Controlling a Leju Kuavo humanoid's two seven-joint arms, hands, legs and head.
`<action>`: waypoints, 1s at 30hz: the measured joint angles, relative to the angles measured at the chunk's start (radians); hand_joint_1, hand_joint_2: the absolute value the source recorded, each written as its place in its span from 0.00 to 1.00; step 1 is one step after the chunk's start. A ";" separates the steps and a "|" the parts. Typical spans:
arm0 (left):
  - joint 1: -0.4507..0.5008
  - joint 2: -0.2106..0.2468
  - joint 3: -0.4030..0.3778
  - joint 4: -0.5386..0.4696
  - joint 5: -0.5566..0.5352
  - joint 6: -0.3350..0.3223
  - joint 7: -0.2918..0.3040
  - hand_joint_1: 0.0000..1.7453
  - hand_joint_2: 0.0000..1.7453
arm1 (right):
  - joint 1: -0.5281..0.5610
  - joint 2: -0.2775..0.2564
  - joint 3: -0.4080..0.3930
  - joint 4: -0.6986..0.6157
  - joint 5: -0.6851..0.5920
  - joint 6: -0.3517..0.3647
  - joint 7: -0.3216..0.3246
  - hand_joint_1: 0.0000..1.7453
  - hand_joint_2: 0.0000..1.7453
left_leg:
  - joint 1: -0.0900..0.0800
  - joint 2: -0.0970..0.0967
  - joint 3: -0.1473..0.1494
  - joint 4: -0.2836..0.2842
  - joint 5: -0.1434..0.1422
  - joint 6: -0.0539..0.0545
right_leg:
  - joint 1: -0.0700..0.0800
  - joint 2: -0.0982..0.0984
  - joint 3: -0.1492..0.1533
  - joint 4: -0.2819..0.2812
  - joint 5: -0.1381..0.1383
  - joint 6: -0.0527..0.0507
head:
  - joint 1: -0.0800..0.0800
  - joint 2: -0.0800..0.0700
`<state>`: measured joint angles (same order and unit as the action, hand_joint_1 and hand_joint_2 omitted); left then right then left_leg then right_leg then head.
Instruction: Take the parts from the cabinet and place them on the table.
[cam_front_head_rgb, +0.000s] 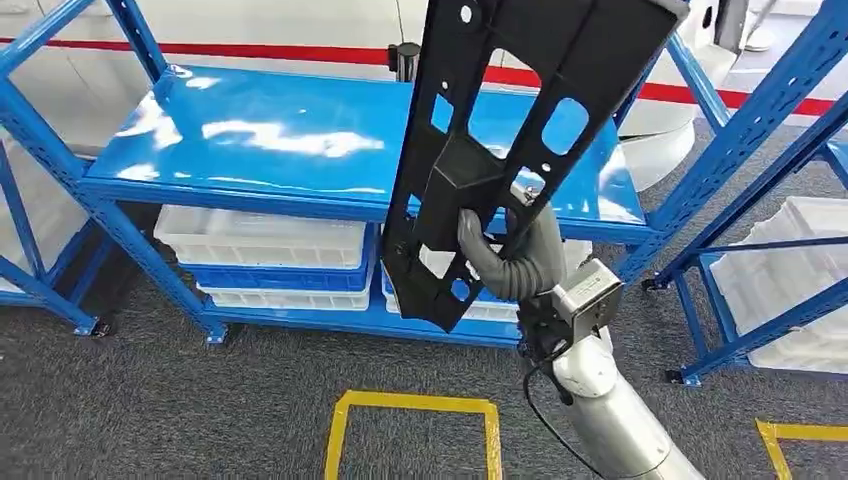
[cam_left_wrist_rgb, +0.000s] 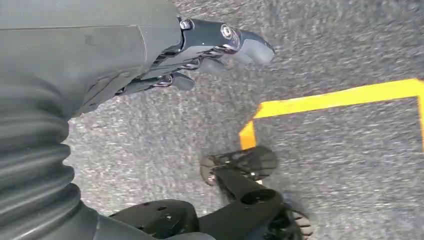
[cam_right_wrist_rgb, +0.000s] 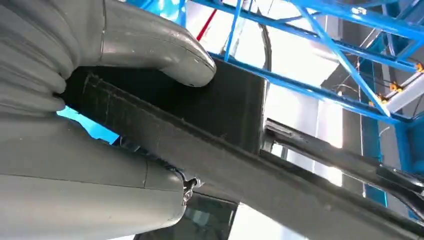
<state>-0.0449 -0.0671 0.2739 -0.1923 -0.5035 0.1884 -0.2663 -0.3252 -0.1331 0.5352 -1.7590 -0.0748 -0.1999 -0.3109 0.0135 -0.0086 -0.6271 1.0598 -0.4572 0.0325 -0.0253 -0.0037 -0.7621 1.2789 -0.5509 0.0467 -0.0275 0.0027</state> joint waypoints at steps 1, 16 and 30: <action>0.001 0.000 0.000 0.000 0.000 0.000 0.000 0.00 1.00 | 0.002 -0.001 0.000 0.000 0.000 0.000 0.000 1.00 1.00 | -0.003 0.001 -0.014 0.000 0.011 0.001 | 0.002 0.000 -0.010 0.058 -0.009 0.004 | 0.000 0.000; 0.008 -0.003 0.001 0.000 -0.008 0.003 -0.006 0.00 1.00 | 0.012 -0.001 -0.003 -0.004 0.005 0.003 -0.002 1.00 1.00 | 0.002 0.005 -0.145 0.263 -0.102 -0.060 | 0.022 -0.003 0.239 -0.290 0.073 -0.054 | -0.002 0.000; 0.007 -0.002 0.002 0.000 -0.015 0.007 -0.005 0.00 1.00 | 0.013 -0.005 -0.003 -0.003 -0.002 0.012 0.002 1.00 1.00 | 0.015 0.000 0.013 -0.006 0.000 -0.022 | 0.010 0.000 0.126 -0.119 0.003 -0.014 | 0.000 0.000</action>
<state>-0.0381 -0.0690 0.2762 -0.1923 -0.5184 0.1957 -0.2708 -0.3124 -0.1385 0.5318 -1.7617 -0.0763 -0.1881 -0.3086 0.0287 -0.0085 -0.6145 1.0538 -0.4572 0.0108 -0.0151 -0.0041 -0.6357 1.1597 -0.5475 0.0332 -0.0278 0.0027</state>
